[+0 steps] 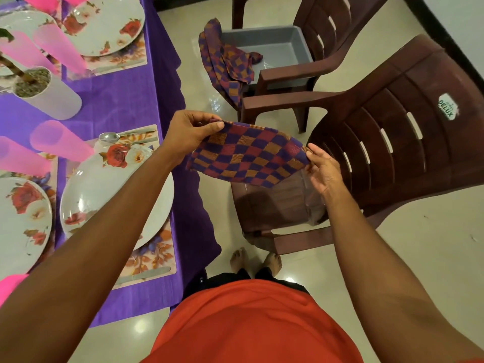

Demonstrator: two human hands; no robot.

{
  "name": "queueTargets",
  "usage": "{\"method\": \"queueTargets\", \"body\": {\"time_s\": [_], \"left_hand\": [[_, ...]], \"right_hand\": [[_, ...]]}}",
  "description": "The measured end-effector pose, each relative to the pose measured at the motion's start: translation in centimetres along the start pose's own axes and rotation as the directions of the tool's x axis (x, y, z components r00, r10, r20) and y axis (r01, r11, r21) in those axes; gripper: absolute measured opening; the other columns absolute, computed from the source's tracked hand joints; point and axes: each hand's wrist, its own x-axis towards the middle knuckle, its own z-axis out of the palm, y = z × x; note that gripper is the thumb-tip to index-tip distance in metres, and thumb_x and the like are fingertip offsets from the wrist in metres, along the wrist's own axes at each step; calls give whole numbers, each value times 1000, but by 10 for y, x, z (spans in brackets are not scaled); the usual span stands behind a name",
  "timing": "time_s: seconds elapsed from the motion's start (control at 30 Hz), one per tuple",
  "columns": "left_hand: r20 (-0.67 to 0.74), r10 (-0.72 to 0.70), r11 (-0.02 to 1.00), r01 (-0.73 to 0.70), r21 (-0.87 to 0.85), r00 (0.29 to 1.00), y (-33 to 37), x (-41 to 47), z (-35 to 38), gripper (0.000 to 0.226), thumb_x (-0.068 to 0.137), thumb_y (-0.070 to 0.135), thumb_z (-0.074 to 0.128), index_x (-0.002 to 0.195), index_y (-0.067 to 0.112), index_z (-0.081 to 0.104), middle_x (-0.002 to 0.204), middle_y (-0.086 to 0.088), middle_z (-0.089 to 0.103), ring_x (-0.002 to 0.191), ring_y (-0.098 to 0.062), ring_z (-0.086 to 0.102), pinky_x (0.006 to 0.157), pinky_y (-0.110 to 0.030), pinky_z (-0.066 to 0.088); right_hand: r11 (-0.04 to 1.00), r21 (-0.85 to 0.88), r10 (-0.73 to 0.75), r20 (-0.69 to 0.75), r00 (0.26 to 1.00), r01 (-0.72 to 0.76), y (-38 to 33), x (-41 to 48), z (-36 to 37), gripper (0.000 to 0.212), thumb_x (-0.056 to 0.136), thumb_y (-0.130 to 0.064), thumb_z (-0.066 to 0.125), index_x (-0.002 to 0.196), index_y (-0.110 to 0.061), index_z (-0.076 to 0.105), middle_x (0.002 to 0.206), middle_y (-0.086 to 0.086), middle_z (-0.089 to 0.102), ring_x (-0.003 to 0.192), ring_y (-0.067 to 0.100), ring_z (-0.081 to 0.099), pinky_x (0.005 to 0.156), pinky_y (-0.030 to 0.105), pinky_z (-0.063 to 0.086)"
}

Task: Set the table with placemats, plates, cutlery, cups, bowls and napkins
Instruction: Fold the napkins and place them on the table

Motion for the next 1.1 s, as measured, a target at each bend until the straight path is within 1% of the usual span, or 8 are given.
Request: {"method": "queueTargets", "body": {"time_s": [0.07, 0.17, 0.37, 0.57, 0.7, 0.8, 0.93, 1.1], "left_hand": [[3, -10, 1000, 10, 20, 1000, -4, 2, -2, 20, 91, 29, 69, 105, 16, 75, 96, 4, 76, 91, -13, 73, 80, -25, 58], [-16, -27, 999, 28, 23, 999, -14, 4, -6, 24, 91, 30, 69, 107, 13, 75, 98, 1, 75, 93, -14, 72, 83, -28, 59], [-12, -81, 996, 81, -41, 997, -35, 8, -17, 27, 91, 29, 69, 110, 10, 74, 102, -4, 75, 97, -18, 72, 87, -33, 58], [-17, -168, 965, 161, -205, 986, -50, 5, -3, 23, 91, 22, 70, 107, 7, 73, 95, -3, 76, 90, -16, 73, 78, -30, 58], [-140, -315, 893, 243, -378, 939, -48, -1, 31, 15, 89, 20, 73, 101, 11, 74, 92, -3, 77, 86, -15, 74, 76, -31, 60], [-163, -363, 857, 260, -445, 917, -35, -11, 67, 10, 90, 17, 73, 98, 12, 73, 87, -2, 76, 76, -11, 72, 67, -26, 59], [-201, -290, 890, 187, -415, 936, -21, -24, 102, 8, 89, 17, 74, 96, 13, 76, 87, -3, 76, 81, -14, 72, 76, -27, 60], [-268, -323, 888, 193, -417, 908, -19, -28, 104, 12, 89, 19, 73, 99, 14, 78, 87, 2, 76, 81, -6, 73, 74, -21, 59]], "right_hand": [[999, -20, -26, -41, 999, 25, -2, 0, 0, 30, 94, 2, 60, 120, -11, 66, 119, 15, 70, 88, 12, 69, 62, 15, 51], [999, -45, -24, -4, 1000, 24, -8, -4, -4, 27, 94, 5, 58, 115, -9, 66, 104, 11, 72, 84, 11, 70, 69, 18, 51], [868, -476, -87, 134, 987, 141, -20, -2, -8, 9, 93, -5, 66, 96, -10, 72, 87, 3, 75, 83, 14, 68, 70, 20, 56], [868, -408, -314, -10, 949, 282, -24, -6, 7, 10, 98, -14, 63, 101, -9, 71, 91, 4, 74, 82, 11, 69, 72, 25, 57], [815, -460, -507, -274, 817, 352, -6, -10, 44, 17, 92, -29, 70, 99, -14, 75, 90, 2, 76, 84, 15, 73, 79, 39, 62], [735, -526, -564, -126, 816, 427, 22, -33, 83, 13, 90, -25, 73, 97, -14, 77, 87, -2, 76, 82, 11, 72, 77, 35, 61], [624, -570, -605, 80, 792, 534, 55, -56, 119, 15, 89, -24, 73, 98, -13, 79, 89, -4, 75, 83, 10, 71, 78, 37, 60], [651, -534, -589, 92, 803, 539, 67, -64, 128, 13, 92, -18, 71, 102, -13, 78, 91, -2, 74, 84, 12, 71, 77, 34, 61]]}}
